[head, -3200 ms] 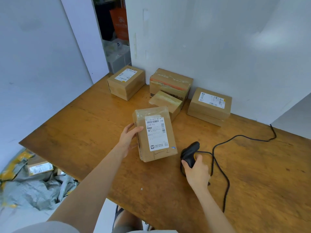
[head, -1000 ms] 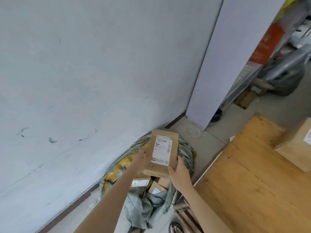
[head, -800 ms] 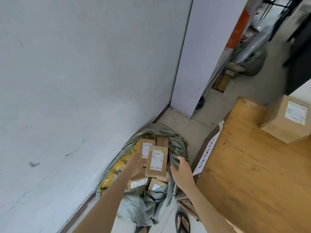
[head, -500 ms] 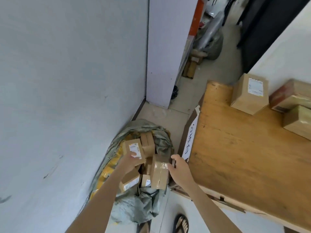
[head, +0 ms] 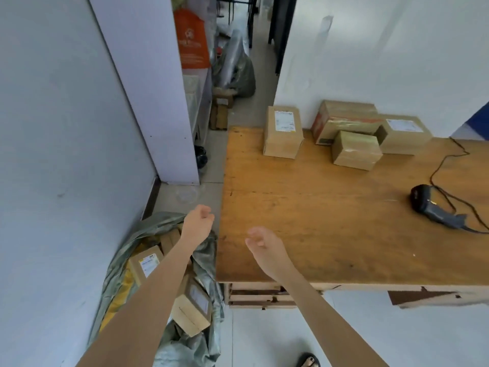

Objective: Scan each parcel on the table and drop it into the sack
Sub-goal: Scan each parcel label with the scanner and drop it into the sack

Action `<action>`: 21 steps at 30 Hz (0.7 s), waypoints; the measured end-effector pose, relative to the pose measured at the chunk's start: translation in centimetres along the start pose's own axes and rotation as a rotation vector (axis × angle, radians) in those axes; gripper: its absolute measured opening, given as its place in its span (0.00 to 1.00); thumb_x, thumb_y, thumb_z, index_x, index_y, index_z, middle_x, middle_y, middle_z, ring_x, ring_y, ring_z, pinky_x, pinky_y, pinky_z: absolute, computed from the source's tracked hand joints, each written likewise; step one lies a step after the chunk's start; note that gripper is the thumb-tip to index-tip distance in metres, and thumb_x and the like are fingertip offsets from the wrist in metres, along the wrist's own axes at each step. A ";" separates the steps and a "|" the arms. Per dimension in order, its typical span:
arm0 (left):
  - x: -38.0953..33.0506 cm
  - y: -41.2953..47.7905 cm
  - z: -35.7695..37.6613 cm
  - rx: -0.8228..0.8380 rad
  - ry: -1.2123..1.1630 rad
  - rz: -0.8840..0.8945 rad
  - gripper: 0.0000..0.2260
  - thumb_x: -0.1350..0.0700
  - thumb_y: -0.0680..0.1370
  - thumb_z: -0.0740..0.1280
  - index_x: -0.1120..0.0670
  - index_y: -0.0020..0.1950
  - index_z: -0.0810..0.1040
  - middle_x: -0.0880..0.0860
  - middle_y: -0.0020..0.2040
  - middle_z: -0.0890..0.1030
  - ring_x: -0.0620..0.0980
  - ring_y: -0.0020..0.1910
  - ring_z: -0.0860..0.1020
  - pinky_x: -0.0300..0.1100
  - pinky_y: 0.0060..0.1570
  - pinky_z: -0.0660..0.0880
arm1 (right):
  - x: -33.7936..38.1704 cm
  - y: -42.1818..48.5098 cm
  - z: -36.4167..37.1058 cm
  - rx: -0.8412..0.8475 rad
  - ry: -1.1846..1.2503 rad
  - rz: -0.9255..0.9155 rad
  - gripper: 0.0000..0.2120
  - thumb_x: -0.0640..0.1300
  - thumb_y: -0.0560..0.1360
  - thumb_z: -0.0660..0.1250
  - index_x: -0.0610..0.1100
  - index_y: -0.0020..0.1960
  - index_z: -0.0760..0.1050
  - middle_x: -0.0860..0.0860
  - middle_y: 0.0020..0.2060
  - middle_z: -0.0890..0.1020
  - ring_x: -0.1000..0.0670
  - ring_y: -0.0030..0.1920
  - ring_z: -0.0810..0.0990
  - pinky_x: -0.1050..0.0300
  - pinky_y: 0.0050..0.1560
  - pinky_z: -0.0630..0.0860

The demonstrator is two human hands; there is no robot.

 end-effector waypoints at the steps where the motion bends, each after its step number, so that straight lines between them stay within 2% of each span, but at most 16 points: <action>1: -1.2 0.0 1.1 -0.012 0.031 0.019 0.13 0.57 0.80 0.63 0.57 0.63 0.75 0.56 0.61 0.78 0.53 0.56 0.76 0.40 0.51 0.68 | -0.7 -0.1 -1.4 -0.012 0.010 -0.012 0.13 0.49 0.80 0.60 0.49 0.63 0.72 0.55 0.55 0.77 0.59 0.48 0.76 0.68 0.47 0.72; 4: -5.1 -0.6 4.8 -0.056 0.079 0.054 0.14 0.56 0.81 0.62 0.56 0.66 0.74 0.55 0.64 0.77 0.55 0.61 0.75 0.40 0.52 0.67 | -3.6 -0.2 -6.5 -0.040 0.013 -0.035 0.12 0.50 0.80 0.61 0.49 0.62 0.73 0.56 0.53 0.76 0.60 0.47 0.75 0.69 0.43 0.70; 8: -10.5 -1.6 10.8 -0.060 0.114 0.105 0.15 0.57 0.81 0.62 0.57 0.67 0.73 0.56 0.64 0.77 0.54 0.61 0.75 0.41 0.53 0.69 | -7.7 -0.1 -13.9 -0.063 -0.027 -0.044 0.11 0.49 0.80 0.61 0.49 0.61 0.73 0.53 0.55 0.77 0.56 0.48 0.75 0.64 0.48 0.72; 11: -15.2 -2.2 16.1 -0.004 0.144 0.161 0.16 0.56 0.81 0.62 0.58 0.68 0.72 0.55 0.65 0.76 0.54 0.64 0.73 0.42 0.57 0.69 | -10.9 -0.1 -19.9 -0.089 -0.052 -0.023 0.11 0.49 0.80 0.61 0.47 0.61 0.73 0.51 0.56 0.77 0.52 0.51 0.77 0.60 0.49 0.75; 14: -19.0 -2.5 21.0 0.082 0.173 0.157 0.18 0.54 0.81 0.61 0.57 0.70 0.70 0.54 0.67 0.74 0.54 0.65 0.73 0.47 0.61 0.72 | -14.3 0.1 -25.2 -0.116 -0.082 0.007 0.13 0.50 0.80 0.60 0.46 0.62 0.72 0.50 0.57 0.77 0.50 0.53 0.76 0.58 0.50 0.73; 17: -21.5 -1.8 25.0 0.145 0.207 0.162 0.16 0.54 0.81 0.61 0.56 0.69 0.71 0.54 0.66 0.73 0.53 0.64 0.72 0.43 0.56 0.71 | -17.4 1.1 -29.3 -0.138 -0.076 0.052 0.12 0.49 0.80 0.60 0.47 0.61 0.73 0.50 0.58 0.76 0.50 0.54 0.75 0.58 0.49 0.71; 21: -24.4 1.1 29.2 0.189 0.243 0.150 0.17 0.54 0.81 0.62 0.55 0.69 0.70 0.54 0.67 0.72 0.53 0.63 0.72 0.42 0.53 0.70 | -20.7 3.9 -34.0 -0.171 -0.071 0.066 0.12 0.48 0.80 0.61 0.47 0.61 0.72 0.49 0.58 0.76 0.49 0.57 0.75 0.55 0.55 0.73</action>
Point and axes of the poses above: each hand's wrist, its own y-axis towards the middle knuckle, its own z-axis out of the palm, x = y × z, the point moved 2 cm from there along y, towards the middle knuckle
